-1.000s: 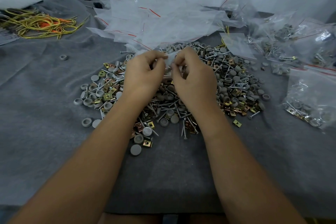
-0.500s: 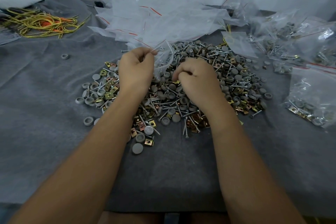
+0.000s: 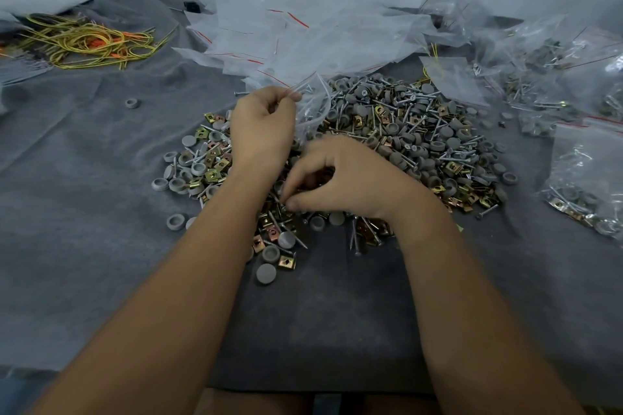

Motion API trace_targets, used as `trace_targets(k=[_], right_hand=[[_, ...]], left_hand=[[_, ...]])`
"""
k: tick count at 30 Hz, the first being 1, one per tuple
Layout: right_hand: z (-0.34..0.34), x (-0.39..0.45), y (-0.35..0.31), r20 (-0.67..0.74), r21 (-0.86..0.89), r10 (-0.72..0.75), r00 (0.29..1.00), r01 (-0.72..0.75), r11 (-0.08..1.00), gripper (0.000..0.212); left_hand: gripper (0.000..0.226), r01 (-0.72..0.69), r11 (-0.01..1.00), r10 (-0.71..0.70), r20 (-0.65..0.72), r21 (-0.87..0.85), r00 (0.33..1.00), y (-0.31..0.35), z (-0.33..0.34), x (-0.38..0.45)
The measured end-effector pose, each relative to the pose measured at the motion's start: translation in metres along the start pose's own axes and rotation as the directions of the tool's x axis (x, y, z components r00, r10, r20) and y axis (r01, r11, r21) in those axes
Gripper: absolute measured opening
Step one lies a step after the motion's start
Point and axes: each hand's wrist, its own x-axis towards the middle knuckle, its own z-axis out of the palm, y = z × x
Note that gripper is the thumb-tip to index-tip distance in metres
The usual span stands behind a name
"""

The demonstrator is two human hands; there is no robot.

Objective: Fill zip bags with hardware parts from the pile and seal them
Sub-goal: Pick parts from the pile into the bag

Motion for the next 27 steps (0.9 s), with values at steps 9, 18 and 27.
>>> trace_targets(k=[9, 18, 27], right_hand=[[0.001, -0.001, -0.006, 0.101, -0.184, 0.068, 0.992, -0.049, 0.982, 0.026], [0.001, 0.005, 0.002, -0.14, -0.539, 0.036, 0.989, -0.107, 0.835, 0.016], [-0.003, 0.002, 0.008, -0.302, -0.539, -0.034, 0.953, -0.142, 0.83, 0.025]], left_hand=[[0.029, 0.008, 1.0, -0.008, -0.003, -0.017, 1.0, -0.001, 0.001, 0.001], [0.03, 0.004, 1.0, -0.004, 0.002, -0.023, 1.0, -0.001, 0.001, 0.001], [0.03, 0.007, 1.0, -0.007, 0.004, -0.028, 1.0, 0.0, 0.001, 0.001]])
